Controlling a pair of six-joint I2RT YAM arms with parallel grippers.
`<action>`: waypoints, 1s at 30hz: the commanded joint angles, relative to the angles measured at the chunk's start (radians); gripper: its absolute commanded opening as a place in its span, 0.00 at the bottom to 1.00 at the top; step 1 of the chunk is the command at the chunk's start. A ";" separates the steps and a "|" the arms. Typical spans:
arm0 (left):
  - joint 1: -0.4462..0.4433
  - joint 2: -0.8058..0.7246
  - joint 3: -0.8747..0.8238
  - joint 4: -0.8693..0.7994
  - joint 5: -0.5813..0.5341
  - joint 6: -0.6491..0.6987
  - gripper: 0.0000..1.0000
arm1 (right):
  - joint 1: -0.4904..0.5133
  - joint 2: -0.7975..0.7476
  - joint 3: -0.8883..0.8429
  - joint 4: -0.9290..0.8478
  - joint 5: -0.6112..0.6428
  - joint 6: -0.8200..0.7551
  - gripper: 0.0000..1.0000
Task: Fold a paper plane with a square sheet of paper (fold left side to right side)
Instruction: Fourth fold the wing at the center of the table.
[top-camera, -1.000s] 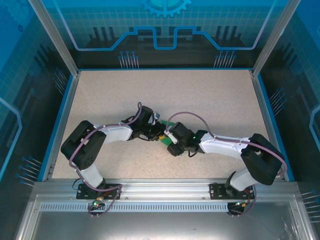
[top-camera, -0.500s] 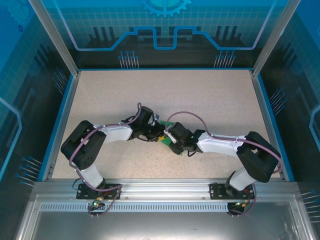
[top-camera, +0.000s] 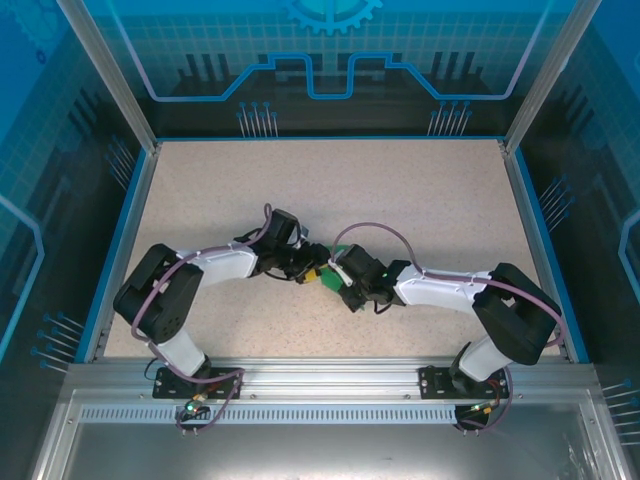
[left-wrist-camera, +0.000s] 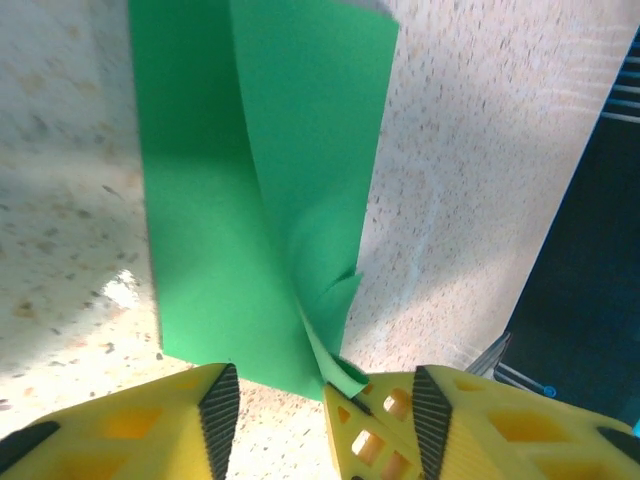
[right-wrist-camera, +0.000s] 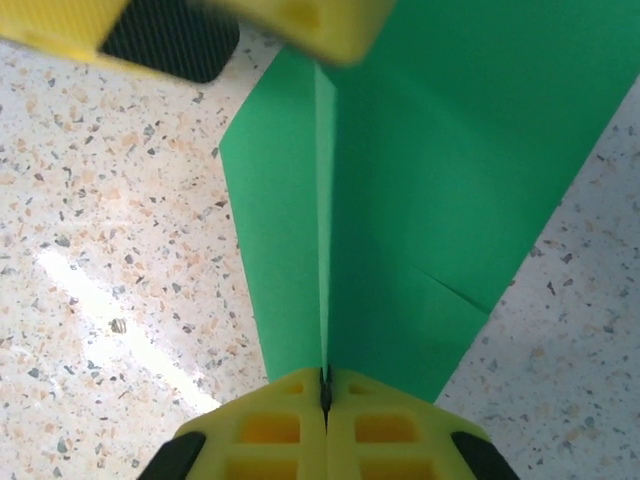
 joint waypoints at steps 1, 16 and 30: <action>0.031 -0.073 0.017 0.006 0.023 0.033 0.56 | 0.017 0.019 -0.027 -0.012 -0.057 -0.005 0.02; 0.129 -0.231 -0.138 -0.058 0.033 0.115 0.57 | -0.069 -0.030 -0.059 0.062 -0.286 0.033 0.00; 0.010 -0.091 -0.170 0.118 0.055 0.056 0.36 | -0.247 -0.024 -0.129 0.152 -0.613 0.136 0.00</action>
